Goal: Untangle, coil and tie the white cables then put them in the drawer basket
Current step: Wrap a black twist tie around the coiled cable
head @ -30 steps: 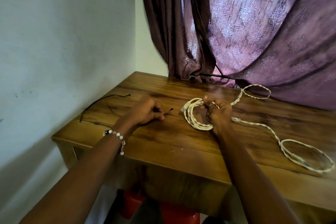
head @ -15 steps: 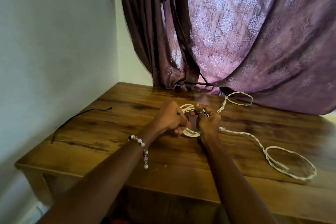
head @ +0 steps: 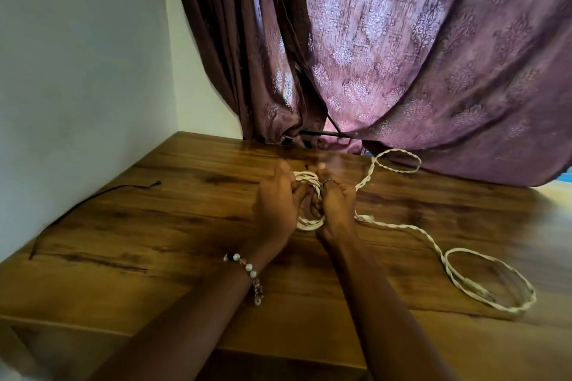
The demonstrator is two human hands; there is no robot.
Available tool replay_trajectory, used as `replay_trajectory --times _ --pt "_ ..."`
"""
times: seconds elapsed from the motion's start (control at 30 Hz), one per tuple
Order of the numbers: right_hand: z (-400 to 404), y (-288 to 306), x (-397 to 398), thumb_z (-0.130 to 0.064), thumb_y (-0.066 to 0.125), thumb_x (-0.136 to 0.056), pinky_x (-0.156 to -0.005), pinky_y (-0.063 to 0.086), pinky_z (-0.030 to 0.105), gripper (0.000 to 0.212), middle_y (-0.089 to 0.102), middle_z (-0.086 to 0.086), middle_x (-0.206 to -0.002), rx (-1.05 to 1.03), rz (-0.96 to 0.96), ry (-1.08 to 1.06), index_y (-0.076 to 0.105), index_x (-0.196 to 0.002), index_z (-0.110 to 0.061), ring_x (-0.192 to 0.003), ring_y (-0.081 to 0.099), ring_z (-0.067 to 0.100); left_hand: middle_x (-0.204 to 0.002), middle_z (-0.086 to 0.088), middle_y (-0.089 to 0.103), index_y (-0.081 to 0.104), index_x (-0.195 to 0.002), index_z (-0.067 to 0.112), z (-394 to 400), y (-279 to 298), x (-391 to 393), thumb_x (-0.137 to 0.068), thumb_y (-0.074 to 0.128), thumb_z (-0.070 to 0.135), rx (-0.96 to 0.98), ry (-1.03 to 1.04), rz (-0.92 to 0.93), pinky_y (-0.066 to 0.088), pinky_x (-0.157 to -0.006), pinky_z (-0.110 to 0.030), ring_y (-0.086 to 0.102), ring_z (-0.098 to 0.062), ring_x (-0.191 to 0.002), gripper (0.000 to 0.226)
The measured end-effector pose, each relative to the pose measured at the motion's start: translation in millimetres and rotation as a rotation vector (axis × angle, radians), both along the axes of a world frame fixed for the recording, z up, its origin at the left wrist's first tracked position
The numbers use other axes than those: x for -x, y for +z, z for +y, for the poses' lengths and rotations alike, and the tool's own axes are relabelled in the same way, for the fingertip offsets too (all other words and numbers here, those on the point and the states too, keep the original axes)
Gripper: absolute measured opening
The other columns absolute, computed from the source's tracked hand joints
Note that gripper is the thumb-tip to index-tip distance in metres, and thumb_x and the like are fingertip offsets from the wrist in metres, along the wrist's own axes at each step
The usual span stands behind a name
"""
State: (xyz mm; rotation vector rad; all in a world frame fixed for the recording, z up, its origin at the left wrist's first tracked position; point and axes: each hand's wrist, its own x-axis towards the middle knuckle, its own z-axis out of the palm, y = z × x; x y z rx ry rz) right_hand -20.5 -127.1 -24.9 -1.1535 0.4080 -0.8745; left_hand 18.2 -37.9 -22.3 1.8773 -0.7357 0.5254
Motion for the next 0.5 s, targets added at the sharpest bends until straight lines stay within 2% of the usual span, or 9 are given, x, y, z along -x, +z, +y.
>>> replay_trajectory --times 0.03,0.1,0.2,0.23,0.3,0.4,0.43,0.5 --pt "-2 -1 0 -0.032 0.064 -0.089 -0.037 0.029 0.018 0.035 0.042 0.005 -0.047 -0.005 0.001 0.025 0.056 -0.062 -0.012 -0.034 0.034 0.013 -0.070 -0.003 0.055 0.047 -0.088 0.011 0 -1 -1 -0.079 0.074 0.022 0.018 -0.003 -0.011 0.035 -0.054 -0.030 0.052 -0.020 -0.062 0.030" --pt "-2 -2 -2 -0.035 0.067 -0.087 -0.041 0.029 0.019 0.038 0.043 0.009 -0.050 0.017 -0.001 0.045 0.058 -0.057 -0.013 -0.036 0.035 0.013 -0.069 -0.001 0.056 0.050 -0.091 0.008 0 -2 -3 -0.078 0.076 0.023 0.046 -0.021 0.001 0.039 -0.053 -0.032 0.054 -0.020 -0.061 0.032" --pt "1 -1 0 -0.042 0.075 -0.076 -0.051 0.034 0.029 0.045 0.049 0.018 -0.070 0.010 -0.013 0.034 0.066 -0.083 0.002 -0.055 0.041 0.020 -0.066 0.001 0.064 0.049 -0.094 0.013 2 -1 -5 -0.073 0.080 0.019 0.088 -0.134 0.098 0.050 -0.048 -0.034 0.063 -0.020 -0.054 0.037" --pt "0 -1 1 -0.039 0.075 -0.077 -0.050 0.035 0.027 0.043 0.049 0.017 -0.070 -0.001 -0.009 0.017 0.067 -0.086 0.003 -0.054 0.042 0.020 -0.064 0.000 0.066 0.048 -0.093 0.015 4 1 -6 -0.073 0.080 0.016 0.101 -0.210 0.176 0.052 -0.044 -0.034 0.064 -0.019 -0.048 0.038" --pt "-4 -1 2 -0.028 0.074 -0.081 -0.047 0.037 0.027 0.026 0.052 0.014 -0.066 -0.011 -0.009 -0.015 0.070 -0.081 -0.002 -0.048 0.043 0.018 -0.063 -0.008 0.067 0.048 -0.090 0.014 8 7 -9 -0.077 0.076 0.008 0.145 -0.412 0.400 0.054 -0.041 -0.033 0.064 -0.020 -0.043 0.031" --pt "-11 -1 3 -0.020 0.075 -0.080 -0.059 0.044 0.037 0.008 0.064 0.014 -0.073 -0.025 -0.028 -0.037 0.074 -0.081 -0.012 -0.063 0.053 0.024 -0.075 -0.020 0.069 0.059 -0.088 0.005 21 18 -15 -0.084 0.063 -0.006 0.222 -0.709 0.782 0.057 -0.049 -0.028 0.067 -0.019 -0.051 0.013" --pt "-12 -1 4 -0.015 0.075 -0.080 -0.058 0.044 0.034 0.003 0.068 0.010 -0.075 -0.028 -0.052 -0.041 0.073 -0.082 -0.014 -0.063 0.055 0.021 -0.079 -0.021 0.069 0.062 -0.090 0.000 27 22 -18 -0.086 0.058 -0.010 0.236 -0.773 0.894 0.057 -0.053 -0.025 0.068 -0.019 -0.056 0.011" --pt "-15 1 6 -0.008 0.070 -0.083 -0.047 0.040 0.023 0.010 0.072 0.003 -0.074 -0.020 -0.076 -0.033 0.068 -0.089 -0.014 -0.049 0.051 0.014 -0.085 -0.022 0.071 0.065 -0.097 -0.008 36 28 -22 -0.088 0.051 -0.013 0.237 -0.864 1.040 0.058 -0.061 -0.021 0.071 -0.019 -0.068 0.018"
